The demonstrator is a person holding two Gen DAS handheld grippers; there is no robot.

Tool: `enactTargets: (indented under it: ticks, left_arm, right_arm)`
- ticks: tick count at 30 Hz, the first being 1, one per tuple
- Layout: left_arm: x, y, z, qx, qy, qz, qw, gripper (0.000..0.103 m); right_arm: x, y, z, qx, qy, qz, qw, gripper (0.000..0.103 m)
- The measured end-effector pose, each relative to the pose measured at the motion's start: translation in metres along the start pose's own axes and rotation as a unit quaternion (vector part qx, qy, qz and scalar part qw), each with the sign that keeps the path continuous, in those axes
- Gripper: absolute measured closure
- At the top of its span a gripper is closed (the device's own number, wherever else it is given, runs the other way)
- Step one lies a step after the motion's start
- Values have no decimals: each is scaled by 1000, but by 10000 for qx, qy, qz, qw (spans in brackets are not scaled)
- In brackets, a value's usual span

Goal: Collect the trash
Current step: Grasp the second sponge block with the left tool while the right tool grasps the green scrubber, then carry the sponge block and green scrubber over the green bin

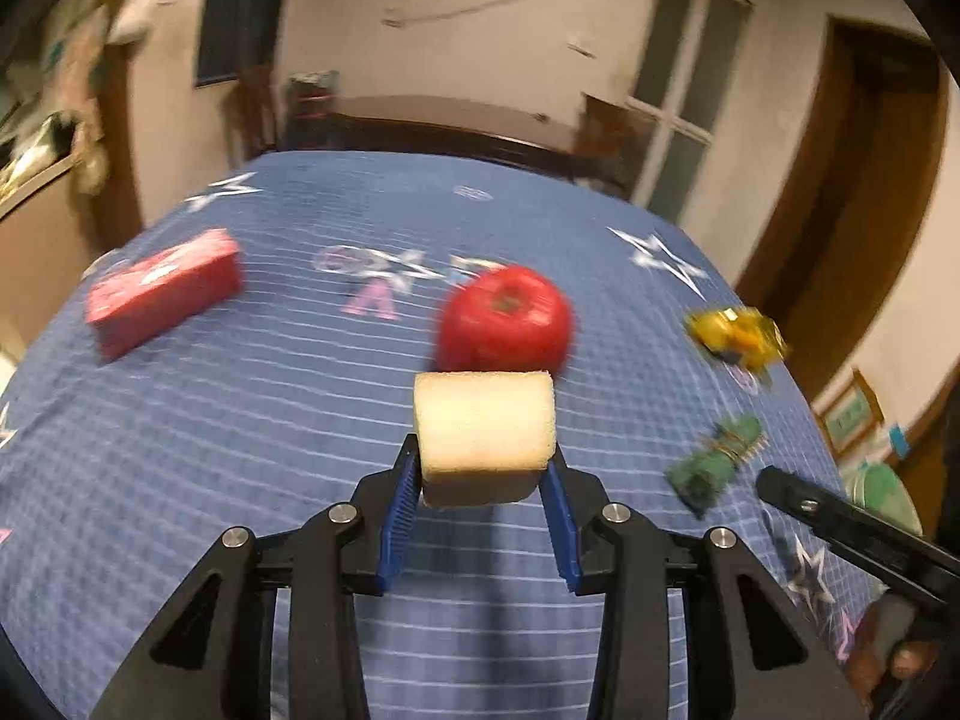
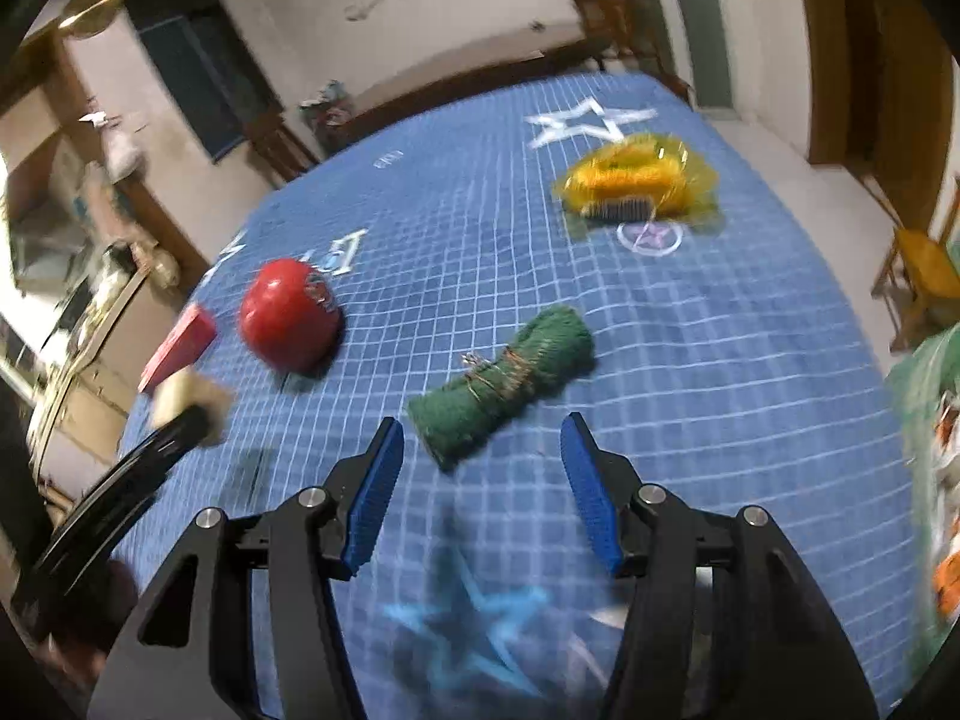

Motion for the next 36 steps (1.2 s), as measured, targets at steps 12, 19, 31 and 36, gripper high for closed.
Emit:
enactTargets:
  ticks: [12, 19, 31, 36]
  left_arm:
    - [-15, 0, -28, 64, 173, 162, 9997, 63]
    - [-11, -7, -19, 163, 31, 26, 9999, 63]
    - [-7, -12, 99, 1446, -1091, -452, 9824, 63]
    - [-5, -15, 187, 2200, -1602, -452, 9612, 63]
  right_arm:
    - [44, 1, -24, -3, -1433, 58, 9897, 40]
    - [31, -14, -10, -389, -1324, 176, 9903, 81]
    - [-92, -47, 61, -496, -742, 820, 9926, 85]
    - [-156, -41, 110, -304, -1080, 1175, 9867, 85]
Point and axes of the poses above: each gripper's, at about its wrist camera, not at the fingertips, and x roughly the way its jaws point, z to its right, y to its top, the point moved 7 cm from there along x, roughly the way its jaws point, and after that the axes turned 7 degrees about -y, right-handed, at the moved point
